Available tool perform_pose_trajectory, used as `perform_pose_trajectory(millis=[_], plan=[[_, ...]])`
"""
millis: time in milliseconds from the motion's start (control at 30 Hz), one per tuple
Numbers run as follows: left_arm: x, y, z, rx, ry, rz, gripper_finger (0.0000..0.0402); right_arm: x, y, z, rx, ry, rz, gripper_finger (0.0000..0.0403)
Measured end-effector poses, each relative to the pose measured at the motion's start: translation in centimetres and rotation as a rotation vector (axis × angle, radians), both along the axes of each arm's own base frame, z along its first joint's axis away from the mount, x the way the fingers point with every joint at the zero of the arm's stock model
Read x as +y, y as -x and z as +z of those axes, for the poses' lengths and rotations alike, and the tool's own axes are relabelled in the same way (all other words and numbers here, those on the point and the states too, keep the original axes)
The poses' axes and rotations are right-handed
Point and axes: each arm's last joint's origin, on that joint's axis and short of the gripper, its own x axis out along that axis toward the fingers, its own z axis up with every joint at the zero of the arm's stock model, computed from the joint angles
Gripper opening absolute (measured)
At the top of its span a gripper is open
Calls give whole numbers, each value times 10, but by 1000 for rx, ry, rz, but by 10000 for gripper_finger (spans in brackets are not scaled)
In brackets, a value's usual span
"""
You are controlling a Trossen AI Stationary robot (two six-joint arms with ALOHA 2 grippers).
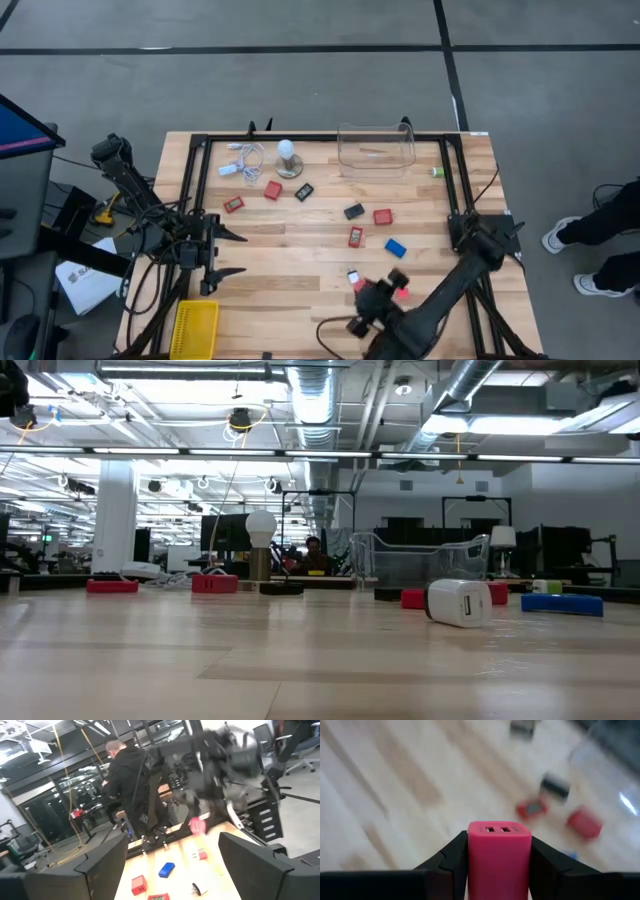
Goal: Pick & Place Office items
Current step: Put the pink charger adapter into the transparent bin
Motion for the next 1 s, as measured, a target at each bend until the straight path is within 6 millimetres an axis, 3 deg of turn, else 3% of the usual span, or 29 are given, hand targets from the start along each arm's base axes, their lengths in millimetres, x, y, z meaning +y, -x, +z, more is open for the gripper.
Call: perform_pose_trajectory(millis=[133,233,433,600,733,833,1000], plan=[[5,-5,-5,37,-27,77,310,-34,-2,26,-10,29,2,140],[10,-9,-9,72,-38,139,310,-73,-2,45,9,44,-30,140],[18,-14,-15,114,-41,196,310,-164,-1,50,-3,8,-100,140],[22,-17,-19,145,-46,224,310,-247,18,30,-103,-159,-125,140],[28,-14,-24,194,-39,200,310,-308,52,12,-224,-273,-194,140],[36,-12,-25,227,2,135,310,-339,76,-2,-275,-310,-229,140],[54,-8,-31,197,72,20,310,-374,94,-2,-391,-312,-253,140]])
